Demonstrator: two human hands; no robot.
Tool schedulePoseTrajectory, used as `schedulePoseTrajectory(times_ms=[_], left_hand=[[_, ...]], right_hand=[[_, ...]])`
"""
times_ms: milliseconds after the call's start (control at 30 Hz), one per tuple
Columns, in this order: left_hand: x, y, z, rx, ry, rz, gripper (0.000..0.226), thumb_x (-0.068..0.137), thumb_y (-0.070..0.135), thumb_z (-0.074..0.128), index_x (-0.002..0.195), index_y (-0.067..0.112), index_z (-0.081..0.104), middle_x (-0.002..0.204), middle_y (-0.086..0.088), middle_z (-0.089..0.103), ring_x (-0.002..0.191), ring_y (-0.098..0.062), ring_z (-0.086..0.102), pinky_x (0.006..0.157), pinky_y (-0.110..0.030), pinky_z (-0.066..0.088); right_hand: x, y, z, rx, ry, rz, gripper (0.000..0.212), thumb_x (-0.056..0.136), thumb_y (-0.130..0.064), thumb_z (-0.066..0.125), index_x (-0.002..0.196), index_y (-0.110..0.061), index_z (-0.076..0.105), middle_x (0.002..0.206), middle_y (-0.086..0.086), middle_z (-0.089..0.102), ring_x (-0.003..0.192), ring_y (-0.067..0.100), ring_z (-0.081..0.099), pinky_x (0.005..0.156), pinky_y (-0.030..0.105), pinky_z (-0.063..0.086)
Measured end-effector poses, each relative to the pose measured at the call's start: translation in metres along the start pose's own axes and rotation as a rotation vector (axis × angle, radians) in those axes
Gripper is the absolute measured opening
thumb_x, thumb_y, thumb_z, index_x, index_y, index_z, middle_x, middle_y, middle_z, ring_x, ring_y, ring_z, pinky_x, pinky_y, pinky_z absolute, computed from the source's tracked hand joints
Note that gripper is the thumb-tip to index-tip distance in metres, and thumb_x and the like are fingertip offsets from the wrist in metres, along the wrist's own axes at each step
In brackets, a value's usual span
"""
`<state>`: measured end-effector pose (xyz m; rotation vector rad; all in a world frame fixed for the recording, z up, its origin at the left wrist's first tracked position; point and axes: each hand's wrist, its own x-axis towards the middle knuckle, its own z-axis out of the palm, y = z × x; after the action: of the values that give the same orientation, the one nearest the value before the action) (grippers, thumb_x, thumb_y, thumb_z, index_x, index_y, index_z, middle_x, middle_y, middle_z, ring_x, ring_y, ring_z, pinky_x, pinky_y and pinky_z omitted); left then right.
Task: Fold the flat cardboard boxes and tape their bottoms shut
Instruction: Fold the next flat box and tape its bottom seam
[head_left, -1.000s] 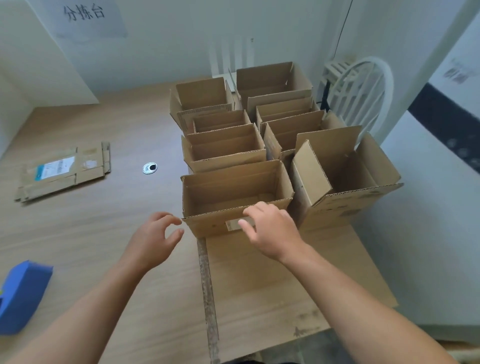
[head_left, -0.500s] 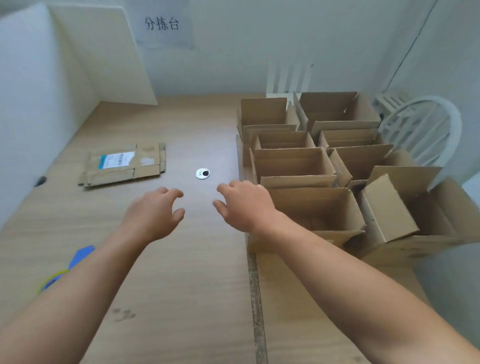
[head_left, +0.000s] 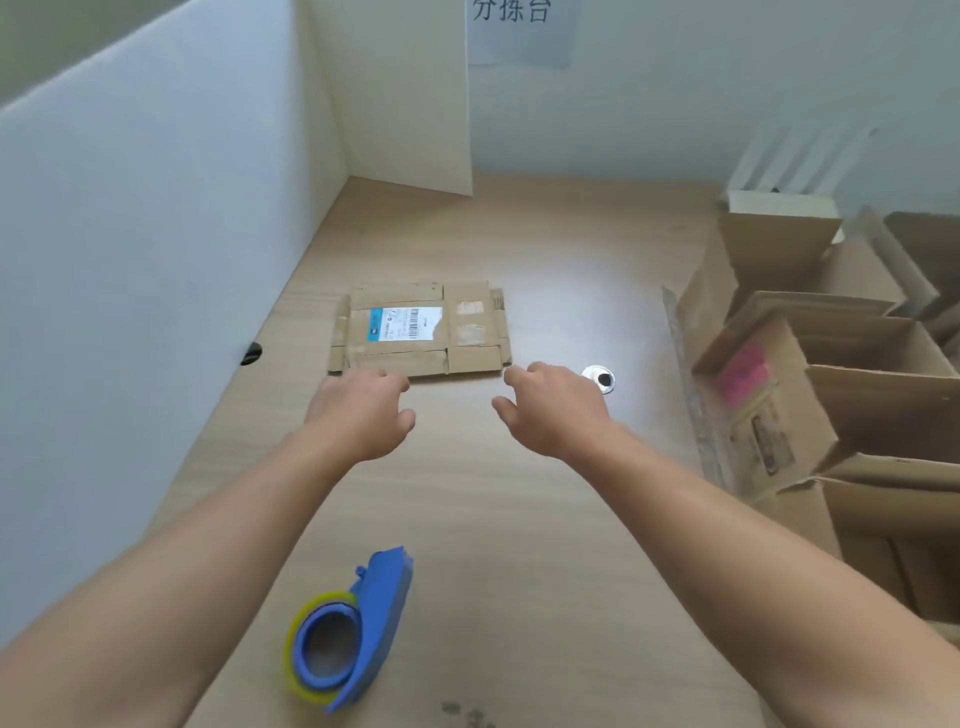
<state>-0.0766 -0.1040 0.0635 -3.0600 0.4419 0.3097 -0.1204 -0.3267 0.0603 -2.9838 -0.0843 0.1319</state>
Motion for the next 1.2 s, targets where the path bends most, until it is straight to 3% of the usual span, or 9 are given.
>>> schedulePoseTrajectory(times_ms=[300, 467, 600, 700, 800, 900, 967, 1067, 1200], left_hand=[[0.099, -0.072, 0.032, -0.124, -0.066, -0.099, 0.049, 0.094, 0.040, 0.047, 0.140, 0.024, 0.048, 0.137, -0.002, 0.052, 0.123, -0.027, 0.048, 0.095, -0.039, 0.044], [0.136, -0.093, 0.059, -0.272, -0.096, -0.234, 0.049, 0.091, 0.033, 0.050, 0.139, 0.021, 0.048, 0.138, -0.006, 0.048, 0.124, -0.032, 0.046, 0.098, -0.042, 0.044], [0.156, -0.097, 0.078, -0.438, -0.082, -0.254, 0.053, 0.091, 0.031, 0.051, 0.142, 0.017, 0.043, 0.143, -0.009, 0.042, 0.127, -0.032, 0.042, 0.103, -0.045, 0.042], [0.165, -0.094, 0.091, -0.555, -0.075, -0.285, 0.055, 0.091, 0.031, 0.055, 0.141, 0.013, 0.042, 0.143, -0.011, 0.040, 0.129, -0.034, 0.039, 0.106, -0.042, 0.038], [0.169, -0.091, 0.100, -0.656, -0.021, -0.377, 0.054, 0.090, 0.035, 0.059, 0.137, 0.015, 0.044, 0.139, -0.013, 0.041, 0.125, -0.036, 0.038, 0.104, -0.039, 0.034], [0.167, -0.090, 0.104, -0.759, 0.007, -0.505, 0.064, 0.087, 0.045, 0.064, 0.140, 0.015, 0.042, 0.137, -0.015, 0.040, 0.124, -0.036, 0.043, 0.104, -0.039, 0.036], [0.163, -0.093, 0.106, -0.852, 0.003, -0.552, 0.063, 0.085, 0.050, 0.066, 0.135, 0.016, 0.050, 0.128, -0.010, 0.043, 0.113, -0.029, 0.052, 0.095, -0.033, 0.042], [0.150, -0.093, 0.106, -1.047, 0.016, -0.461, 0.052, 0.083, 0.048, 0.071, 0.126, 0.021, 0.060, 0.121, -0.003, 0.049, 0.100, -0.018, 0.058, 0.091, -0.026, 0.043], [0.121, -0.073, 0.097, -1.329, 0.046, -0.359, 0.057, 0.081, 0.035, 0.079, 0.127, 0.023, 0.048, 0.122, 0.000, 0.062, 0.107, -0.015, 0.063, 0.099, -0.042, 0.050]], right_hand=[[0.101, -0.022, 0.043, 0.015, -0.161, 0.164, 0.033, 0.099, -0.044, 0.040, 0.114, -0.019, 0.056, 0.111, 0.004, 0.059, 0.104, 0.031, 0.056, 0.073, 0.036, 0.037], [0.146, -0.018, 0.061, 0.645, -0.153, 0.561, 0.047, 0.093, -0.033, 0.048, 0.137, -0.020, 0.051, 0.128, 0.003, 0.057, 0.109, 0.023, 0.054, 0.086, 0.034, 0.046], [0.174, -0.015, 0.074, 0.762, -0.069, 0.604, 0.057, 0.095, -0.034, 0.053, 0.149, -0.021, 0.039, 0.148, 0.007, 0.043, 0.121, 0.024, 0.050, 0.096, 0.035, 0.044], [0.191, -0.012, 0.082, 0.807, -0.074, 0.647, 0.062, 0.095, -0.035, 0.055, 0.152, -0.024, 0.033, 0.150, 0.005, 0.042, 0.132, 0.028, 0.045, 0.102, 0.037, 0.041], [0.199, -0.011, 0.091, 0.875, -0.125, 0.684, 0.070, 0.093, -0.041, 0.059, 0.154, -0.026, 0.027, 0.148, 0.004, 0.045, 0.133, 0.028, 0.045, 0.107, 0.038, 0.039], [0.197, -0.007, 0.095, 0.883, -0.123, 0.774, 0.081, 0.087, -0.053, 0.062, 0.155, -0.032, 0.022, 0.154, 0.006, 0.030, 0.138, 0.034, 0.035, 0.113, 0.049, 0.034], [0.184, 0.000, 0.095, 0.905, -0.167, 0.823, 0.092, 0.079, -0.067, 0.063, 0.155, -0.036, 0.020, 0.156, 0.007, 0.020, 0.140, 0.036, 0.031, 0.115, 0.053, 0.030], [0.155, 0.006, 0.094, 0.961, -0.238, 0.807, 0.111, 0.056, -0.087, 0.061, 0.151, -0.043, 0.026, 0.154, 0.003, 0.017, 0.140, 0.034, 0.032, 0.115, 0.054, 0.028], [0.114, 0.010, 0.092, 1.053, -0.236, 0.829, 0.120, 0.045, -0.090, 0.063, 0.150, -0.049, 0.020, 0.157, -0.002, 0.013, 0.144, 0.032, 0.026, 0.114, 0.055, 0.026]])
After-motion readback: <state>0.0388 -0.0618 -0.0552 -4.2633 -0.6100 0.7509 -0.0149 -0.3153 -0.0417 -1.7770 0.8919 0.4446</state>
